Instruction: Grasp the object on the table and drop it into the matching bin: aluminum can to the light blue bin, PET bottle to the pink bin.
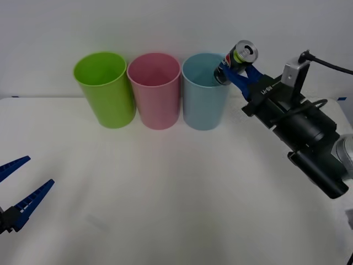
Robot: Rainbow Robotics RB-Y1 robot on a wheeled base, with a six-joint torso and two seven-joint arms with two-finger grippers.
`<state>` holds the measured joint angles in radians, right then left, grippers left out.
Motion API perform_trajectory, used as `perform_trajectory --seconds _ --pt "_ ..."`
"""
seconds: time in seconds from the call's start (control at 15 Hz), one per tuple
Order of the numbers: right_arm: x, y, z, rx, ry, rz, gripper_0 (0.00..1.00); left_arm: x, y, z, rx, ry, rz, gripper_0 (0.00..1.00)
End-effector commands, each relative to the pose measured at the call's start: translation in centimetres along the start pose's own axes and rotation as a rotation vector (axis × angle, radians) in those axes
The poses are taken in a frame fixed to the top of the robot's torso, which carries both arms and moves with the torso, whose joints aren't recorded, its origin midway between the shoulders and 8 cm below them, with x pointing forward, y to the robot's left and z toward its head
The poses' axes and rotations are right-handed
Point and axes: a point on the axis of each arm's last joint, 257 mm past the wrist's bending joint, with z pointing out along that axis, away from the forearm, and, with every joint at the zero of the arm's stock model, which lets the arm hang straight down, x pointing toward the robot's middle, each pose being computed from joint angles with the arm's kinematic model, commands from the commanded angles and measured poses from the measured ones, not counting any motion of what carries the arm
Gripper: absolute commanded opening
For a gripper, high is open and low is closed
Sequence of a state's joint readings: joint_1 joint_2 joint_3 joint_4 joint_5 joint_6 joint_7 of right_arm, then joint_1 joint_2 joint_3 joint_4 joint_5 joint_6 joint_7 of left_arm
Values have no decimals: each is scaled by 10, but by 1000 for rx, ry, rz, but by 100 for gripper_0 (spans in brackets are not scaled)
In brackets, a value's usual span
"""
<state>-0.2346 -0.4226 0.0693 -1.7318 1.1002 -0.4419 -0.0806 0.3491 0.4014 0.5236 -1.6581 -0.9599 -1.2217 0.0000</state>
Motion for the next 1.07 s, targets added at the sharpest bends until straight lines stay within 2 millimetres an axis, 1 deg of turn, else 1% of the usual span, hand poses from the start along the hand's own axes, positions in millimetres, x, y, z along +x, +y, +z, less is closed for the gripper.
perform_trajectory --seconds 0.07,0.27,0.6,0.8,1.07 --pt "9 -23 22 45 15 -21 0 0 0 0 0 0 0 100" --pt "17 -39 45 91 25 -40 0 0 0 0 0 0 0 100" --pt "25 -47 77 129 37 -55 0 0 0 0 0 0 0 100" --pt "26 -44 83 139 36 -59 0 0 0 0 0 0 0 100" --pt "28 -39 85 132 39 -63 0 0 0 0 0 0 0 100"
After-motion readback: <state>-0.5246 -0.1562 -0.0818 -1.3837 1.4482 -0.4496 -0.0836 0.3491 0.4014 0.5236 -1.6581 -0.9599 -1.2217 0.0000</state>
